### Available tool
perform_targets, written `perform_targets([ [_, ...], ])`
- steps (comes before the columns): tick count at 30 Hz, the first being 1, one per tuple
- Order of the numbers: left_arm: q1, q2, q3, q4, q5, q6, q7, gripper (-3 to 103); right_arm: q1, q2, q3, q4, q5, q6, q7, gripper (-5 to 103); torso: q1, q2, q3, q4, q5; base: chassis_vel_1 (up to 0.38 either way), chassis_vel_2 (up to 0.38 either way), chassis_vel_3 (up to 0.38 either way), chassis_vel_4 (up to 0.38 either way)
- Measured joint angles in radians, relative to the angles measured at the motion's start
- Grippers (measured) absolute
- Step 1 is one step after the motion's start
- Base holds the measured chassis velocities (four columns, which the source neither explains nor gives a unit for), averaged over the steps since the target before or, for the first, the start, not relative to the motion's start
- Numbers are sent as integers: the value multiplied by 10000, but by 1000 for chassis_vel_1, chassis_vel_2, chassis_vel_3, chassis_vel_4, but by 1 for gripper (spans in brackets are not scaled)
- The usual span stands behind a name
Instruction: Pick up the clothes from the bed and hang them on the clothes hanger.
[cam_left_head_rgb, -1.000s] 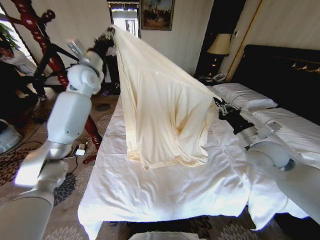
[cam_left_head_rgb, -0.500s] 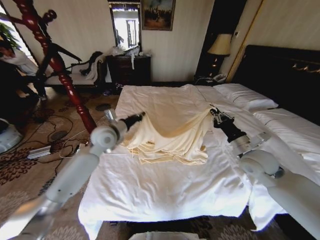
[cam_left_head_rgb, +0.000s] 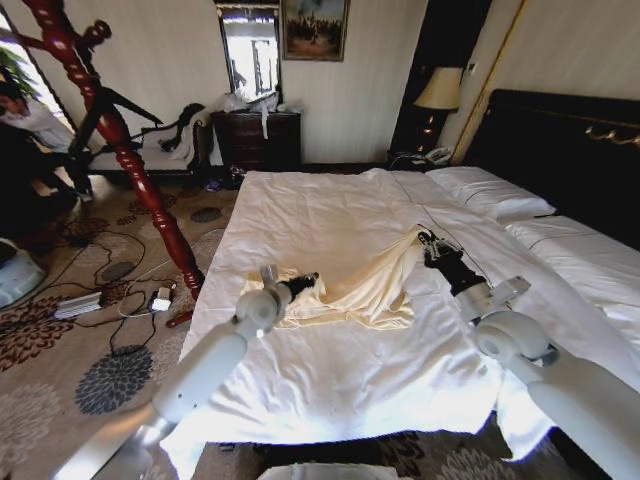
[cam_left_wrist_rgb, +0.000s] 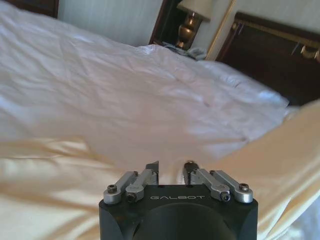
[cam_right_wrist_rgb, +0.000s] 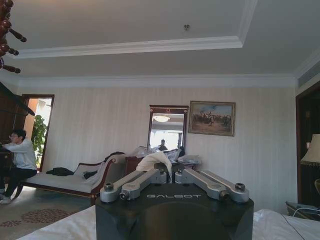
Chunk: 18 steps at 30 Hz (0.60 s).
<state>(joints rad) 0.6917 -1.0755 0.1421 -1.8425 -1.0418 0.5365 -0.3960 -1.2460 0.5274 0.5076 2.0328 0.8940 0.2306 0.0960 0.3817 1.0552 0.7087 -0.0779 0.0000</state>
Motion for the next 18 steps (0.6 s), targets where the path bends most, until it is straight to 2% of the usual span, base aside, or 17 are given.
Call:
perform_targets([
  [1, 57, 91, 0, -39, 230, 104, 0, 30, -4, 4, 7, 0, -1, 1, 0, 2, 0, 0, 0, 0, -1, 0, 0, 0, 0],
  [2, 189, 273, -1, -64, 804, 266, 22, 36, -6, 18, 21, -3, -2, 0, 0, 2, 1, 0, 0, -1, 0, 0, 0, 0, 0],
  [3, 506, 575, -4, -20, 2059, 328, 308, 41, -6, 63, 31, -7, -3, 0, 1, 2, 1, 0, 1, 3, 0, 0, 0, 0, 0],
  [4, 716, 720, 25, 35, 2858, 251, 491, 46, -6, 86, 34, -10, -3, 0, 4, 2, 0, 0, 1, 6, -2, 0, 0, 0, 0],
  [5, 716, 720, 25, 35, 2858, 251, 491, 46, -6, 86, 34, -10, -3, 0, 4, 2, 0, 0, 1, 6, -2, 0, 0, 0, 0],
  [9, 1826, 1086, -12, 100, 6003, -618, 1167, 68, 4, 101, 65, -9, 4, 0, 18, 2, 0, 0, 0, -2, -2, 0, 0, 0, 0],
  [10, 1826, 1086, -12, 100, 6003, -618, 1167, 68, 4, 101, 65, -9, 4, 0, 18, 2, 0, 0, 0, -2, -2, 0, 0, 0, 0],
  [11, 2090, 1136, -127, 91, 6550, -886, 1291, 68, 34, 96, 71, 1, 36, -1, 26, 2, 1, 0, 0, -3, -2, 0, 0, 0, 0],
  [12, 2417, 1187, -304, 76, 7156, -1319, 1462, 74, 81, 82, 80, 32, 110, 0, 37, 2, 0, 0, 0, 0, -1, 0, 0, 0, 0],
  [13, 2508, 1199, -369, 73, 7308, -1454, 1510, 74, 104, 73, 82, 49, 158, 0, 43, 2, 1, 0, 1, 0, -1, 0, 0, 0, 0],
  [14, 2990, 1255, -652, 4, 8005, -2273, 1827, 85, 200, 13, 96, 132, 366, 0, 84, 2, 0, 0, 1, 4, -2, 0, 0, 0, 0],
  [15, 3253, 1279, -837, -89, 8244, -2740, 2048, 85, 244, -54, 114, 193, 495, 0, 111, 2, 1, 0, 1, 3, -2, 0, 0, 0, 0],
  [16, 3253, 1279, -837, -89, 8244, -2740, 2048, 85, 244, -54, 114, 193, 495, 0, 111, 2, 1, 0, 1, 3, -2, 0, 0, 0, 0],
  [18, 3639, 1286, -1098, -273, 8344, -3408, 2378, 96, 287, -253, 163, 294, 655, 2, 127, 2, 0, 0, 1, 0, -1, 0, 0, 0, 0],
])
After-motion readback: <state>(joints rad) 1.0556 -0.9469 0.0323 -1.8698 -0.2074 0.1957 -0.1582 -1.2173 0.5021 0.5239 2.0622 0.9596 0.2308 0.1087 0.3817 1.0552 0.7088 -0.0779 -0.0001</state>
